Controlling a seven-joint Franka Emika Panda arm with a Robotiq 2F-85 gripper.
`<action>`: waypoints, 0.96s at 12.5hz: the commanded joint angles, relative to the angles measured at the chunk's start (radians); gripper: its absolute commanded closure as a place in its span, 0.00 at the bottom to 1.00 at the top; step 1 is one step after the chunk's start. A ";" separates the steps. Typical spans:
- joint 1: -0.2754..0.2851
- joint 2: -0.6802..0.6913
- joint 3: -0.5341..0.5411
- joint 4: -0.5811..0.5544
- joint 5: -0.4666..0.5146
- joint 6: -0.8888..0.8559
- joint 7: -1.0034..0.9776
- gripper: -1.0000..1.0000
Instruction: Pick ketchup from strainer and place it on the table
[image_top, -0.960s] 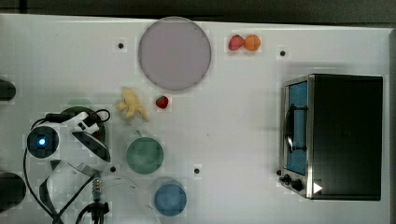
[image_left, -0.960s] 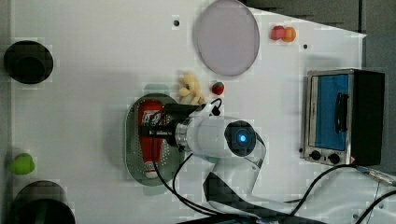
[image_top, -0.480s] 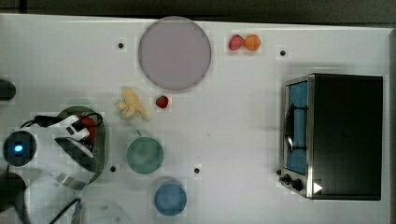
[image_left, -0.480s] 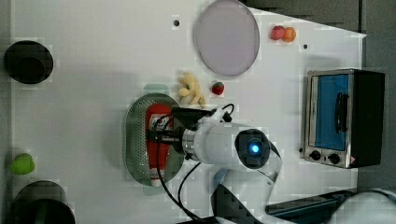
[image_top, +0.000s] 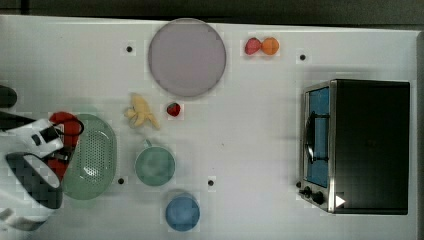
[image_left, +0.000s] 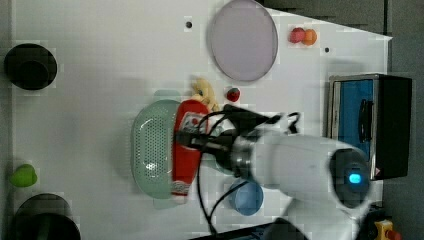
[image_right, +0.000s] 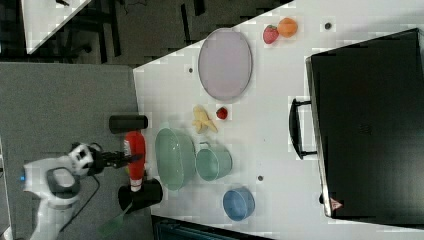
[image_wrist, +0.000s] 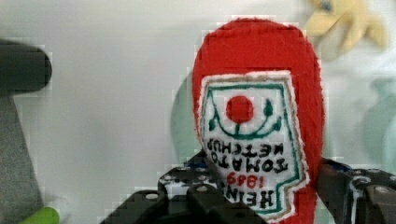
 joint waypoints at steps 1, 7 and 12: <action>-0.119 -0.021 -0.082 0.113 0.020 -0.174 -0.209 0.40; -0.216 -0.019 -0.319 0.204 0.019 -0.294 -0.542 0.40; -0.239 -0.019 -0.504 0.186 0.019 -0.286 -0.690 0.40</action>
